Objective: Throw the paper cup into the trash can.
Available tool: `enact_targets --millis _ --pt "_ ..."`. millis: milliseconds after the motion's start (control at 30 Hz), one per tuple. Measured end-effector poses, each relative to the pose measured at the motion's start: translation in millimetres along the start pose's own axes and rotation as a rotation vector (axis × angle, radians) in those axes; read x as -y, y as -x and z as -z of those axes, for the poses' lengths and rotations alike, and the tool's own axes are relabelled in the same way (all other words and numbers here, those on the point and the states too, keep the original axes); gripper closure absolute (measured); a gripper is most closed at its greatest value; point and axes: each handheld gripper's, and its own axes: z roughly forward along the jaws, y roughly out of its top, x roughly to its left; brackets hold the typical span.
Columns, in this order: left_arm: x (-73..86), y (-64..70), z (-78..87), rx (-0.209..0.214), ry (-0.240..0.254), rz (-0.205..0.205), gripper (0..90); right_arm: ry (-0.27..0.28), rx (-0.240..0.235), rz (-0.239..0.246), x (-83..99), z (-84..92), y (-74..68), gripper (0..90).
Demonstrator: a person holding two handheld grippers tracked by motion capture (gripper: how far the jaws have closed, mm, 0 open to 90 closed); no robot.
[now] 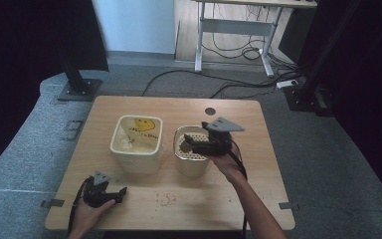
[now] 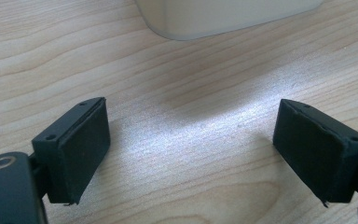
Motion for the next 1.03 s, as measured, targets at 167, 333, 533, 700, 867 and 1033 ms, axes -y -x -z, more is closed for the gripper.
enact_targets --millis 167,333,533,700,867,1033 --pt "-2.4 0.8 -3.0 -0.001 -0.01 -0.017 8.4 0.052 0.072 -0.048 36.5 51.4 25.0 21.9" --pt "-5.3 0.1 -5.8 0.001 -0.015 -0.019 6.7 0.046 0.114 -0.076 65.6 75.5 40.8 21.6" --pt "-11.2 -1.4 -11.9 0.008 -0.023 -0.024 3.4 -0.028 0.148 -0.117 118.2 84.4 56.9 21.0" --pt "-14.0 -3.3 -14.6 0.013 -0.028 -0.029 1.8 -0.093 0.184 -0.159 153.3 79.4 67.7 21.0" --pt "-17.4 -5.6 -18.0 0.016 -0.031 -0.032 0.8 -0.132 0.203 -0.181 166.9 73.7 72.2 21.1" --pt "-19.6 -7.3 -19.9 0.017 -0.033 -0.033 0.2 -0.171 0.217 -0.17 174.8 66.4 71.9 21.0"
